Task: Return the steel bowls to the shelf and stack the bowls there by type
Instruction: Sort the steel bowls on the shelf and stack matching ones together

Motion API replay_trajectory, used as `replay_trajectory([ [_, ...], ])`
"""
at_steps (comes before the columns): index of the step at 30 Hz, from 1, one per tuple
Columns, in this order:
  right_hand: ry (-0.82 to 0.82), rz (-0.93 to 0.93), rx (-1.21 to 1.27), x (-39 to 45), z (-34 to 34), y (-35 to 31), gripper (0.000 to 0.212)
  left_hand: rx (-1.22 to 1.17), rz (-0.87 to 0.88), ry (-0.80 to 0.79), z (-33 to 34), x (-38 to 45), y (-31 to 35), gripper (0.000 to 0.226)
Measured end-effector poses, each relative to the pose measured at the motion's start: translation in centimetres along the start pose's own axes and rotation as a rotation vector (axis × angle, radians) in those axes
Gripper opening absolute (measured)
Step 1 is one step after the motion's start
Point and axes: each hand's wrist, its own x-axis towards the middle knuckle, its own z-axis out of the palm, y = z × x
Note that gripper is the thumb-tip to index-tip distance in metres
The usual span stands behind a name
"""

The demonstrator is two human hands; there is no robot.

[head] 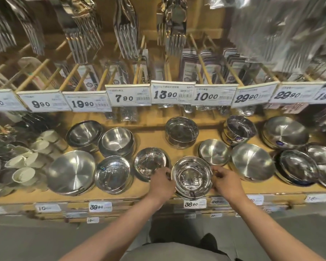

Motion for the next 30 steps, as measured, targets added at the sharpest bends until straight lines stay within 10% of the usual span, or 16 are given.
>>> replay_trajectory([
  [30,0.044,-0.132,-0.19,-0.9,1.2,0.3,0.039,-0.071,-0.047,0.005,0.1,0.4,-1.0,0.03],
])
